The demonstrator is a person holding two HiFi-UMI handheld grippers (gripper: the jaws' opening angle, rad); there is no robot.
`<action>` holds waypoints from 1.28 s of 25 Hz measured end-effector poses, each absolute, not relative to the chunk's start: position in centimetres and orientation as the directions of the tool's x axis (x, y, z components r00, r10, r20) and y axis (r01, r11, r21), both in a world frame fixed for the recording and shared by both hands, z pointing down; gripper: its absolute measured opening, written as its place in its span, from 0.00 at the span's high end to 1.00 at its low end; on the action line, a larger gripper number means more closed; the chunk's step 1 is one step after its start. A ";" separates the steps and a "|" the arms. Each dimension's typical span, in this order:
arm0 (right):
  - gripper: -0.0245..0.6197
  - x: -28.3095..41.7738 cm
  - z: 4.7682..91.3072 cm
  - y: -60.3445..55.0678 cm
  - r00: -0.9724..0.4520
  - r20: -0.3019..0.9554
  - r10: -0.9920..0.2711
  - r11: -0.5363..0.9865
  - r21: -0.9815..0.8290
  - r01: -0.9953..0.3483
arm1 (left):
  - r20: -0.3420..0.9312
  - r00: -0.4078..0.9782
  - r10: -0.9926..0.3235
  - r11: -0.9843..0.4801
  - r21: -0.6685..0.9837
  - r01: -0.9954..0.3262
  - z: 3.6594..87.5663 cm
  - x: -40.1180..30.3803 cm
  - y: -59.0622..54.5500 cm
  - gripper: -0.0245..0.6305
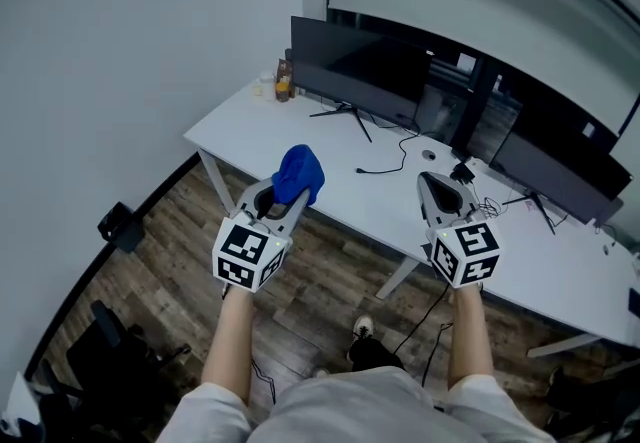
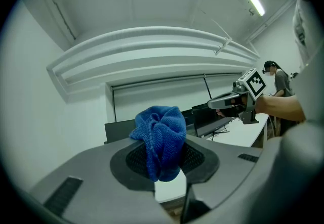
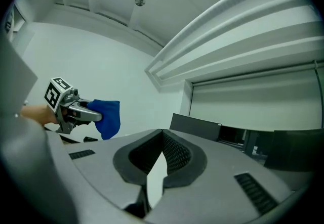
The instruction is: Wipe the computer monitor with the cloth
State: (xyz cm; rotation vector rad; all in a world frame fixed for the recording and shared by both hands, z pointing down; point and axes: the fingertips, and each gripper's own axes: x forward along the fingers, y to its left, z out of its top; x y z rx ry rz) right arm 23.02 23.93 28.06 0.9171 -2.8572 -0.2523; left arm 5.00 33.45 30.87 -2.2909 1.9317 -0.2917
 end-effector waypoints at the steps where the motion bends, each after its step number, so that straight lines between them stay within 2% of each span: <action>1: 0.94 22.7 28.1 23.5 -0.803 0.078 -0.591 0.798 0.200 -0.568 | 0.064 0.165 -0.984 -0.175 -0.220 -0.960 30.9 4.6 32.9 0.78; 10: 0.94 19.7 29.5 16.5 -0.771 0.078 -0.631 0.768 0.203 -0.608 | 0.069 0.206 -0.976 -0.216 -0.220 -0.951 32.3 1.7 25.0 0.78; 20: 0.94 16.7 29.5 -1.7 -0.740 0.055 -0.671 0.736 0.167 -0.655 | 0.090 0.253 -0.963 -0.267 -0.215 -0.939 32.6 -2.3 5.5 0.78; 32: 0.94 18.4 28.6 -19.0 -0.668 0.057 -0.742 0.668 0.150 -0.729 | 0.054 0.404 -0.913 -0.405 -0.226 -0.886 29.2 1.5 -16.7 0.78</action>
